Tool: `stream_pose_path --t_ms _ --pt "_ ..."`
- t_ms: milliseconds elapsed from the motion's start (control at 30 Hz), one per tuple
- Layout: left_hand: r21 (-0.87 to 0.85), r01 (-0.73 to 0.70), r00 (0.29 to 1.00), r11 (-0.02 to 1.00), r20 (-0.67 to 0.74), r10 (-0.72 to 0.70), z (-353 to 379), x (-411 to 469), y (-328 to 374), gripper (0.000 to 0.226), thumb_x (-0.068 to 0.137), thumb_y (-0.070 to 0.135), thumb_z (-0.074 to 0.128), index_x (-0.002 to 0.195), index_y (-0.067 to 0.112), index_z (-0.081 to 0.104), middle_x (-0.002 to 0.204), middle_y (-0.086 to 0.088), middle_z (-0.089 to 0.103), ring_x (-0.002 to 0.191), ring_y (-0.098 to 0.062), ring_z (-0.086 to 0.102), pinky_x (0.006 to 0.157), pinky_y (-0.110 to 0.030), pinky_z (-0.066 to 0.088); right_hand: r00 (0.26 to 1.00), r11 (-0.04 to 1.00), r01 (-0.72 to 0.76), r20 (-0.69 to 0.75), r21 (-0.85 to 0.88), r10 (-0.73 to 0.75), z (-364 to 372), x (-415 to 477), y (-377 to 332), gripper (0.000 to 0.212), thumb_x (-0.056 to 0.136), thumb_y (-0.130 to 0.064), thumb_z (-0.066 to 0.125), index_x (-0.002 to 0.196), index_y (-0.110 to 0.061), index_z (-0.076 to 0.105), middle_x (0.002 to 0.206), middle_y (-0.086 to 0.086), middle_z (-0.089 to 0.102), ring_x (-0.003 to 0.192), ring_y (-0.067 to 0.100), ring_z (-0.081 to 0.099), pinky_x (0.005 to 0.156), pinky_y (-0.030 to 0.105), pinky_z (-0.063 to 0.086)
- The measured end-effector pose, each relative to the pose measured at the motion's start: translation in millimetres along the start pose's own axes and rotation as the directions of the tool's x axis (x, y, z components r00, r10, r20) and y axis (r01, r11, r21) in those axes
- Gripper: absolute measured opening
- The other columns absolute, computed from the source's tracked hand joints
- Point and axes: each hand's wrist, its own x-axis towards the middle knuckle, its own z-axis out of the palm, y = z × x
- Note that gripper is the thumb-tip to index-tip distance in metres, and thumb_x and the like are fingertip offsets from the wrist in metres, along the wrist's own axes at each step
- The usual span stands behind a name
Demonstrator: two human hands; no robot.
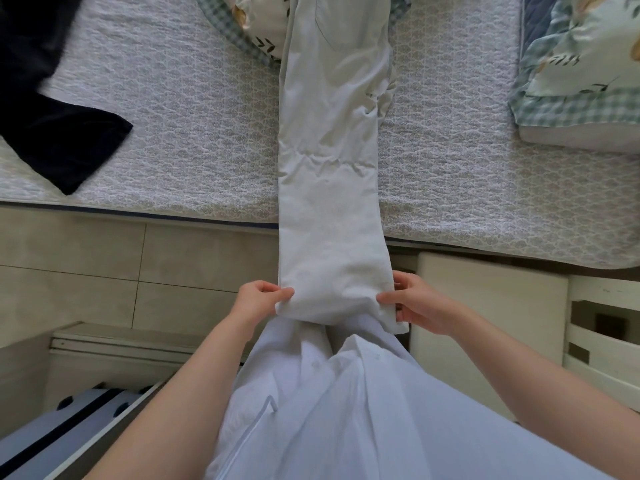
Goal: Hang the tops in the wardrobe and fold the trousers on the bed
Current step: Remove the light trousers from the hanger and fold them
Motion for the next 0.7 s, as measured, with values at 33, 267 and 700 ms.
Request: stream_pose_path --t_ms 33,267,700 --pt "-0.001 0.001 1.000 1.000 0.012 -0.001 1 0 0 0.026 0.079 0.024 0.082 0.093 0.007 0.068 0.094 -0.005 0.068 0.086 -0.022 0.061 0.081 -0.035 0.053 1.000 1.000 -0.003 -0.003 -0.020 0.003 -1 0 1 0.032 0.087 0.003 0.062 0.113 -0.014 0.068 0.107 0.013 0.072 0.089 0.026 0.062 0.075 0.040 0.040" --pt "-0.155 0.018 0.979 0.988 0.204 0.014 1 -3 3 0.009 0.099 0.012 0.055 0.094 0.006 0.050 0.094 -0.014 0.064 0.077 -0.021 0.055 0.074 -0.031 0.046 0.998 0.981 -0.037 -0.063 -0.190 0.025 -9 4 0 0.022 0.088 0.000 0.064 0.109 -0.005 0.068 0.104 0.010 0.073 0.080 0.015 0.068 0.067 0.023 0.050" --pt "0.092 -0.367 0.919 0.926 0.192 0.346 10 -5 6 0.057 0.084 0.010 0.075 0.120 0.023 0.034 0.102 0.003 0.073 0.091 -0.011 0.070 0.081 -0.034 0.056 0.985 0.819 0.125 -0.029 -0.561 -0.170 -10 7 -8 0.060 0.077 -0.016 0.068 0.120 -0.053 0.047 0.120 -0.015 0.065 0.112 0.007 0.062 0.097 0.033 0.051"
